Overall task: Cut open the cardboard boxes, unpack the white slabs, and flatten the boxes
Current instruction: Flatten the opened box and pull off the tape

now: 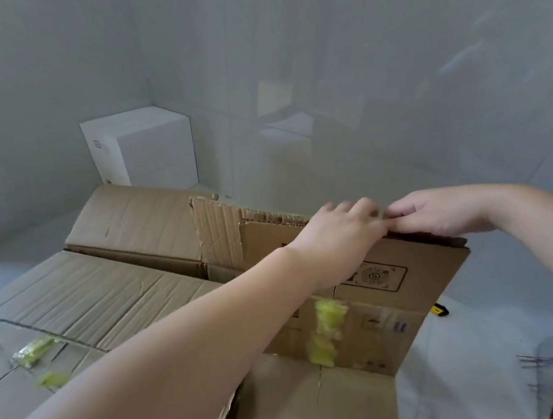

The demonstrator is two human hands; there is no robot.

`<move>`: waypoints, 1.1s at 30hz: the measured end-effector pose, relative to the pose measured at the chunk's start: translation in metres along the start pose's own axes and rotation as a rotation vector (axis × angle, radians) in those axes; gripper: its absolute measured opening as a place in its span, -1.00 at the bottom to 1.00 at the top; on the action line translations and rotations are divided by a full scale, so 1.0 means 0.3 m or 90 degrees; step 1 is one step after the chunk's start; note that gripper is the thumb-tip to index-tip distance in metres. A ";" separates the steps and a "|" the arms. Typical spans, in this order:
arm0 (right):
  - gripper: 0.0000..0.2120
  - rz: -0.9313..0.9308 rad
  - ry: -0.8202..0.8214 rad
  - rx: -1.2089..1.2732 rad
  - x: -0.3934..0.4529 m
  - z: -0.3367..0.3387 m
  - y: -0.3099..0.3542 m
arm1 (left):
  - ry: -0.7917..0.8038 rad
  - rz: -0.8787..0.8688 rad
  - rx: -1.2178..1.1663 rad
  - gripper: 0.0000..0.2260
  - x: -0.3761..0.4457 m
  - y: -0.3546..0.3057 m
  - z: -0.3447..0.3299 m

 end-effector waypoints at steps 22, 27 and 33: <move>-0.93 0.092 -0.202 -0.225 0.171 -0.118 0.030 | 0.096 0.015 -0.073 -0.67 -0.529 0.356 -0.205; -0.93 0.070 -0.219 -0.241 0.197 -0.102 0.005 | 0.270 0.035 -0.072 -0.11 -0.596 0.370 -0.361; -0.96 0.068 -0.198 -0.261 0.210 -0.095 -0.006 | 0.318 -0.033 -0.035 -0.04 -0.664 0.330 -0.411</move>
Point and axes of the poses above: each hand's wrist, its own x-axis towards the middle knuckle, its own z-axis out of the back of the hand, y = z × x, the point moved 8 cm from there along x, towards the middle knuckle, and after that the axes turned 8 degrees about x, right-handed, at the moved point
